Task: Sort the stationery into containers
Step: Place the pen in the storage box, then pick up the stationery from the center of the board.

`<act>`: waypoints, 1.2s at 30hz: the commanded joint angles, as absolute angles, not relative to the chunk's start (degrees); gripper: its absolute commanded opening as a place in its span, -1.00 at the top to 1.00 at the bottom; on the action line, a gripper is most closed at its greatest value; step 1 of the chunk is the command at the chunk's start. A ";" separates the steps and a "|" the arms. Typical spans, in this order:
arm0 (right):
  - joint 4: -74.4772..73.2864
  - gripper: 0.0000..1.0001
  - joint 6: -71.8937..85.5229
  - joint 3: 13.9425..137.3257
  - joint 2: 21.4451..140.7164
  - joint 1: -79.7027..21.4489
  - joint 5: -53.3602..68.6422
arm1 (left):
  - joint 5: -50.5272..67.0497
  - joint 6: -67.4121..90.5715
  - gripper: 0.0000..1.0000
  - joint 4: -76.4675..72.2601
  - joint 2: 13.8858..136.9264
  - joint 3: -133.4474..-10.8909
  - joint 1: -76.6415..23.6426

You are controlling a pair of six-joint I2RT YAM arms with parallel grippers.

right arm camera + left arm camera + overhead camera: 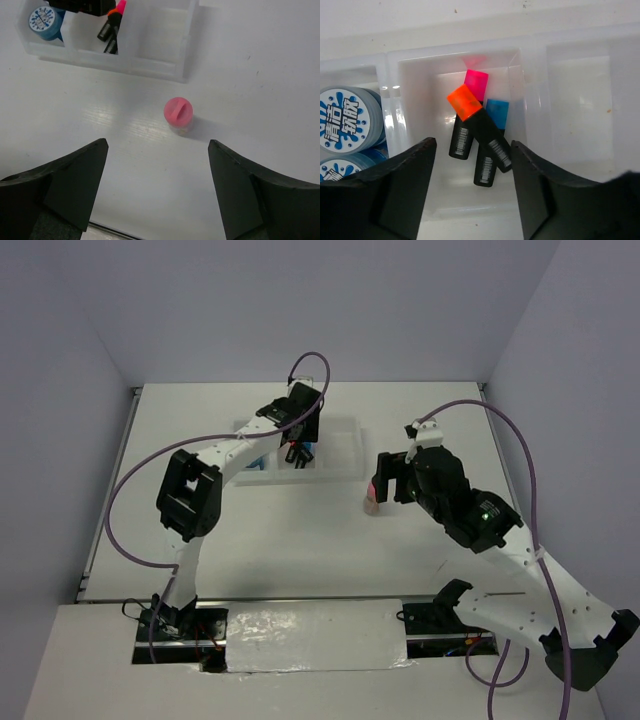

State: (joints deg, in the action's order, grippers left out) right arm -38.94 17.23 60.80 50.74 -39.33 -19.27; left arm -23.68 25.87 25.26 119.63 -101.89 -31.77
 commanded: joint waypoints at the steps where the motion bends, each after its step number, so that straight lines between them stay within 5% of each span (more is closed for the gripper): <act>1: -39.20 -0.81 18.28 57.66 47.39 -39.11 -18.99 | -23.64 25.93 -0.55 23.82 120.15 -103.01 -32.08; 4: -37.71 -0.99 18.72 54.24 45.80 -39.11 -18.20 | -23.82 26.71 -0.66 23.38 118.92 -101.26 -31.99; 18: -37.44 -0.99 23.38 47.99 39.82 -38.67 -17.93 | -7.04 20.93 -0.96 -2.00 93.71 -73.84 -40.50; 28: -43.50 -0.99 24.43 51.94 31.29 -38.67 -18.55 | -13.18 19.00 -0.99 -37.76 93.69 -52.68 -53.42; 36: -46.67 -0.99 23.03 53.09 30.15 -38.58 -18.99 | -15.64 18.37 -0.99 -46.66 100.71 -52.73 -58.01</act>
